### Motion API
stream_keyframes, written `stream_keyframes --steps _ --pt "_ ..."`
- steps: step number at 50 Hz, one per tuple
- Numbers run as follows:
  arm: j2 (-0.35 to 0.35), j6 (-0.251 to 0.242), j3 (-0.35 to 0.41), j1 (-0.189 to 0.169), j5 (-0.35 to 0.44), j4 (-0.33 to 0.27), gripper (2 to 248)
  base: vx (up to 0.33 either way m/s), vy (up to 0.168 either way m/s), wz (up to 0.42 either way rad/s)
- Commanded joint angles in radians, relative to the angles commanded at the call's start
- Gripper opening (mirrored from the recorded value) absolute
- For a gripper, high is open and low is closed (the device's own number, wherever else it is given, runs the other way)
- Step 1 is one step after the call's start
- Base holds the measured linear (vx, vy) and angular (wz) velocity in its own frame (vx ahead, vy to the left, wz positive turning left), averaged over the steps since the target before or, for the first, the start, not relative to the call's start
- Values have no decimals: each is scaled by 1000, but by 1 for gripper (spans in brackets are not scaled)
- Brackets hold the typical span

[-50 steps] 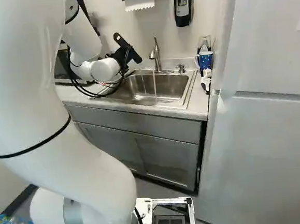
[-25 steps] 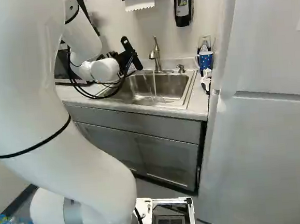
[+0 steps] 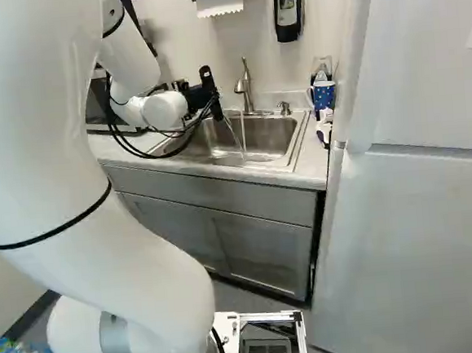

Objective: Rinse the cup and place it in the tray

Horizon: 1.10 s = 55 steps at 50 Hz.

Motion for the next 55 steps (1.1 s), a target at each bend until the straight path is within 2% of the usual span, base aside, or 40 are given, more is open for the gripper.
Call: stream_keyframes --steps 55 --pt "0 578 0 0 0 0 125 0 0 0"
